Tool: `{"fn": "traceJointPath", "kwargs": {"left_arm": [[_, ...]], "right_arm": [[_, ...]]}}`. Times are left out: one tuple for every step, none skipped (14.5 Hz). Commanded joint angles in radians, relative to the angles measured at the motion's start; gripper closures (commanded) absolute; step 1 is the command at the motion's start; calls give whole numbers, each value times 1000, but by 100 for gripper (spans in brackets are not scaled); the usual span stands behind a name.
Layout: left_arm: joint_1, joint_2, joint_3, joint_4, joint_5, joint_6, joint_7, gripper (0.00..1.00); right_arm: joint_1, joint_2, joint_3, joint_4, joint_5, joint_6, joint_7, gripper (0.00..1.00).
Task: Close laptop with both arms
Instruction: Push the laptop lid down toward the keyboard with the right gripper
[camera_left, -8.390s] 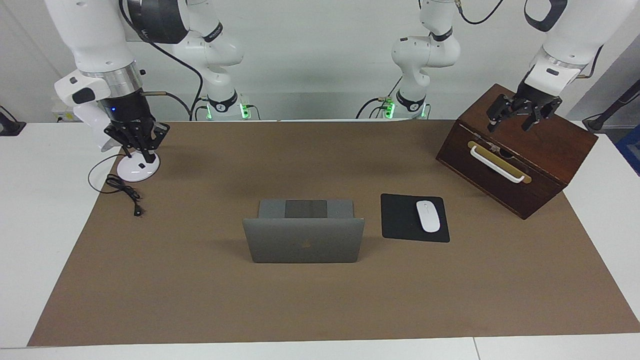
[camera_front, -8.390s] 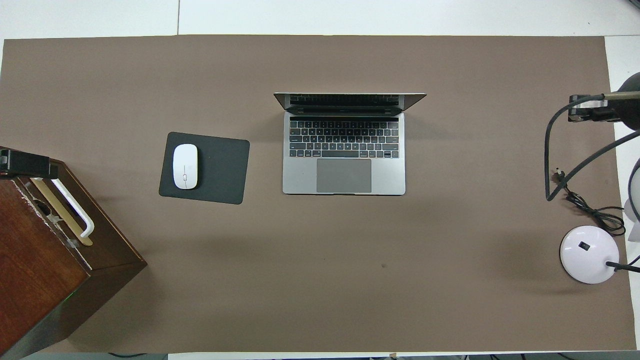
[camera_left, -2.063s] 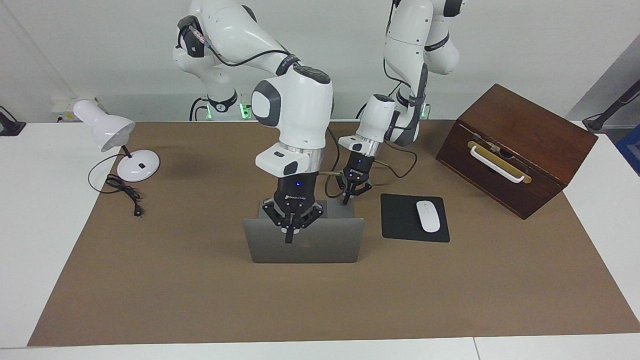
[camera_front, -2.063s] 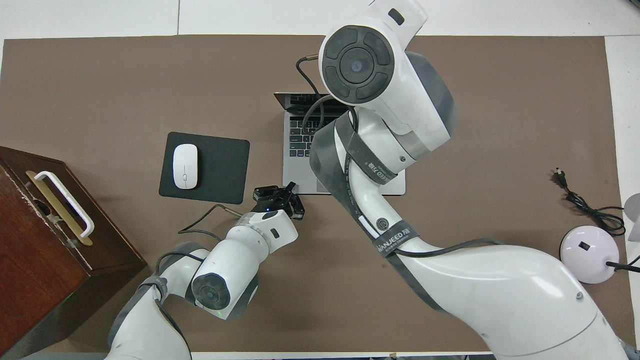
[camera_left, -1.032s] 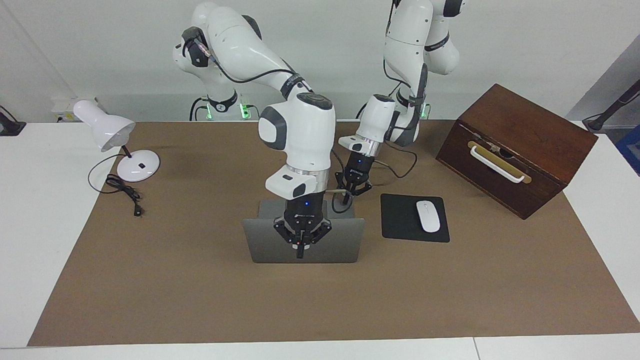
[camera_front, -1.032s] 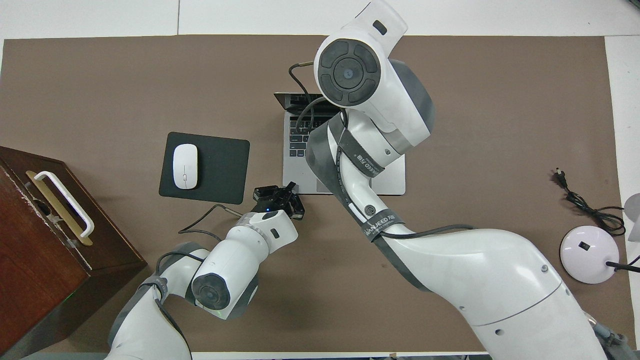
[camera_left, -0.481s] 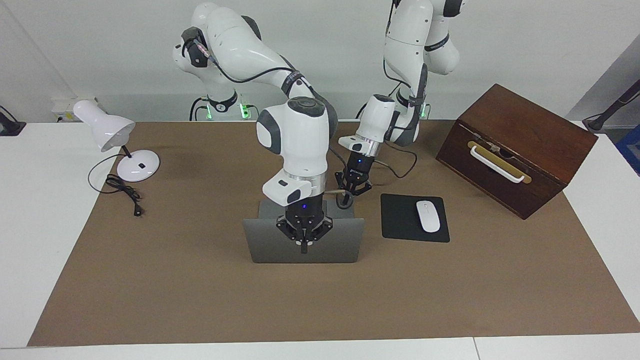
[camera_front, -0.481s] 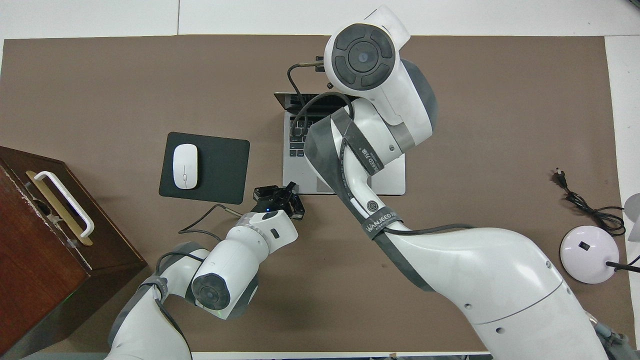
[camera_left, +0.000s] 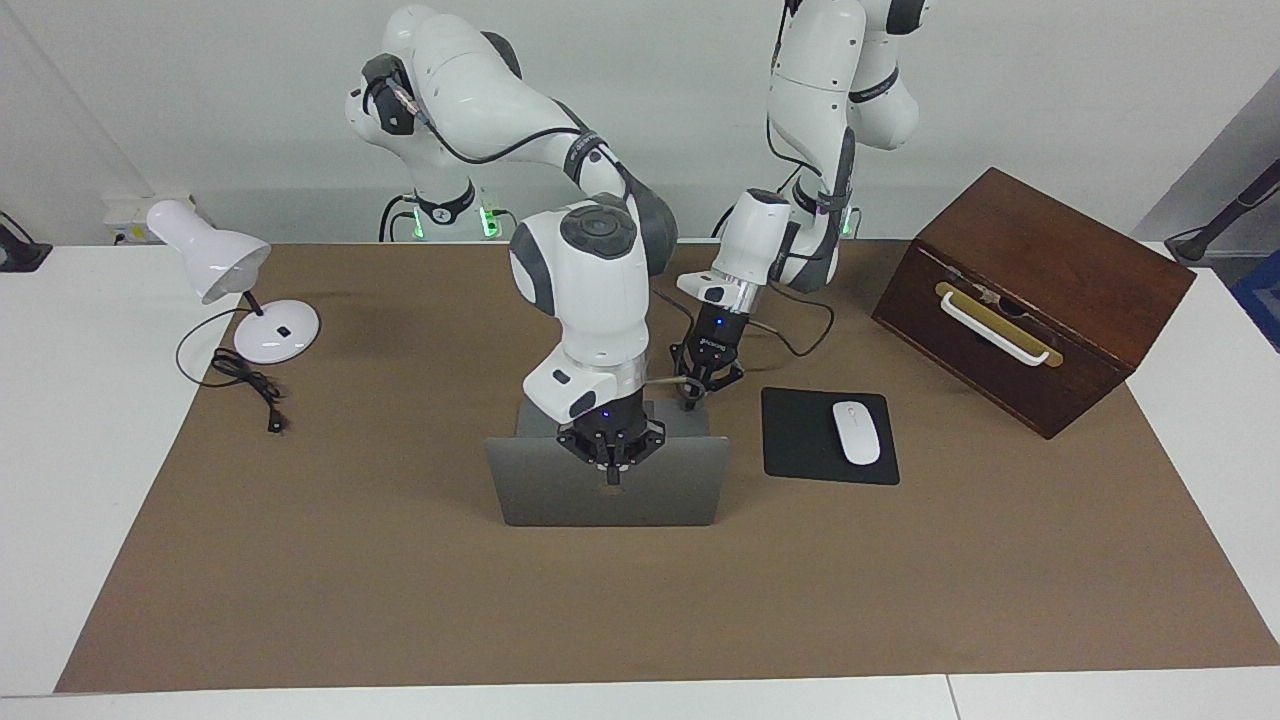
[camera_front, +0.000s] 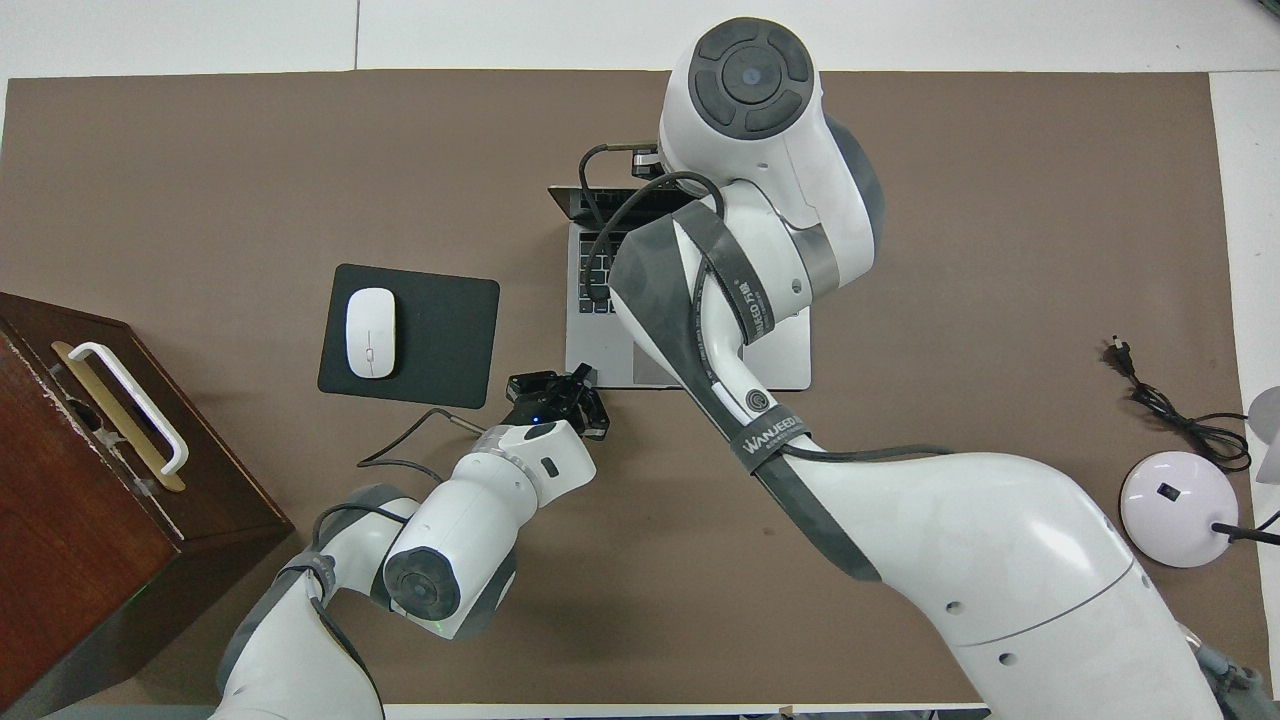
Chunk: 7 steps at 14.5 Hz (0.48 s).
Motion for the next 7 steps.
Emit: {"fn": "traceJointPath", "kwargs": {"left_arm": [[-19, 118, 19, 30, -8, 0, 8, 100], [-19, 118, 19, 29, -8, 0, 8, 100], [-19, 118, 19, 29, -8, 0, 8, 100], [-19, 118, 19, 29, -8, 0, 8, 100], [-19, 118, 19, 29, -8, 0, 8, 100], [-19, 118, 19, 27, -8, 0, 8, 100], [-19, 118, 19, 27, -8, 0, 8, 100]], "right_arm": [[-15, 1, -17, 17, 64, -71, -58, 100], [-15, 1, -17, 18, 75, -94, -62, 100], [-17, 1, -17, 19, 95, -112, -76, 100], [-17, 1, -21, 17, 124, -125, -85, 100], [-24, 1, -21, 17, 148, -131, -87, 100], [-27, 1, -21, 17, 159, -131, -87, 100], [-27, 2, -21, 17, 161, -142, -87, 100]]}}
